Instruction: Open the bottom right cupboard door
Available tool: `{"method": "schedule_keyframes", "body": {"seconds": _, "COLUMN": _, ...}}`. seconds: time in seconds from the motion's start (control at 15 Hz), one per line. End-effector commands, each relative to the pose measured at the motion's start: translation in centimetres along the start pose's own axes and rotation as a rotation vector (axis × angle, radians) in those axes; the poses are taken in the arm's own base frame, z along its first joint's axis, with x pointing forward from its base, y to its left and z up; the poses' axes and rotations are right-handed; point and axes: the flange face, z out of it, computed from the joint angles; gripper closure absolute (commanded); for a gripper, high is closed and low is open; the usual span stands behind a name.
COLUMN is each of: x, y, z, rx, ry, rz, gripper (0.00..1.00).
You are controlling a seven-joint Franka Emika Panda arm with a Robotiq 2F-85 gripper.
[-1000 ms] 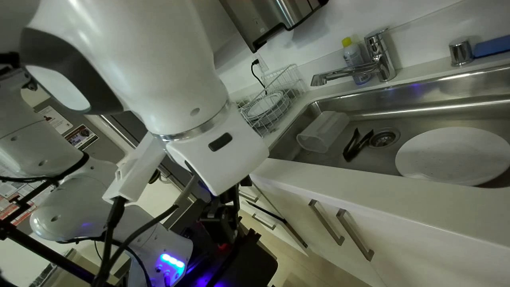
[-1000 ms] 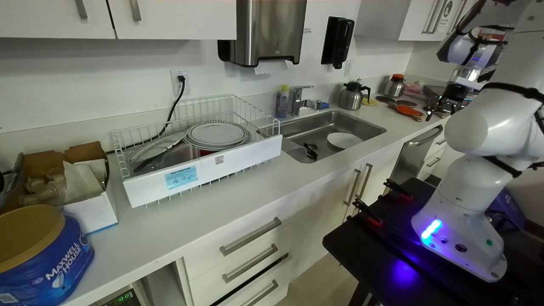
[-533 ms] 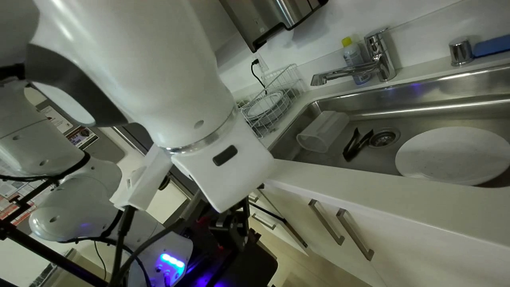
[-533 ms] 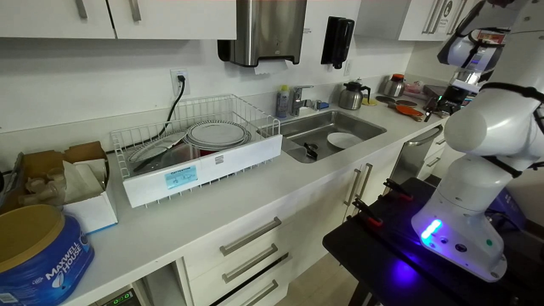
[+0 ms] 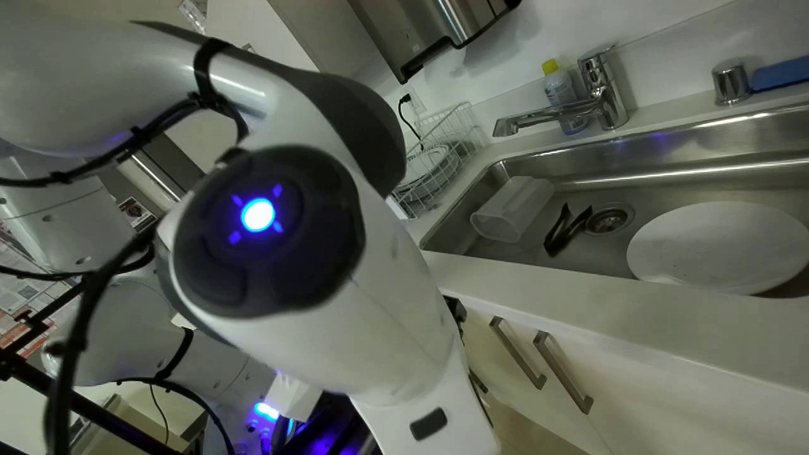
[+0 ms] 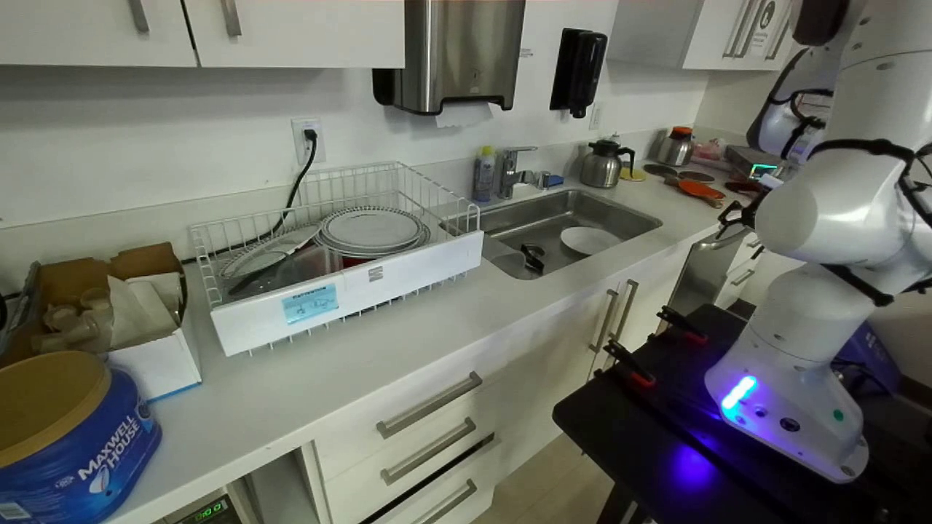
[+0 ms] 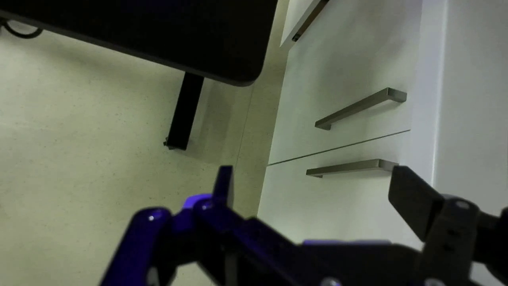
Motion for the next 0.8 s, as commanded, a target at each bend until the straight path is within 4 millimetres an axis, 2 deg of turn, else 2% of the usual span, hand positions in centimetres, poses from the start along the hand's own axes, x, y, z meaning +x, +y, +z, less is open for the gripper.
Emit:
{"method": "schedule_keyframes", "body": {"seconds": 0.0, "x": 3.1, "y": 2.5, "z": 2.6, "rx": 0.054, "ry": 0.002, "rz": 0.123, "gripper": 0.00}}
{"method": "schedule_keyframes", "body": {"seconds": 0.47, "x": 6.5, "y": 8.3, "z": 6.4, "rx": 0.197, "ry": -0.010, "rz": 0.332, "gripper": 0.00}}
{"method": "schedule_keyframes", "body": {"seconds": 0.6, "x": 6.2, "y": 9.1, "z": 8.1, "rx": 0.291, "ry": -0.100, "rz": 0.376, "gripper": 0.00}}
{"method": "schedule_keyframes", "body": {"seconds": 0.73, "x": 5.0, "y": 9.4, "z": 9.4, "rx": 0.339, "ry": -0.195, "rz": 0.389, "gripper": 0.00}}
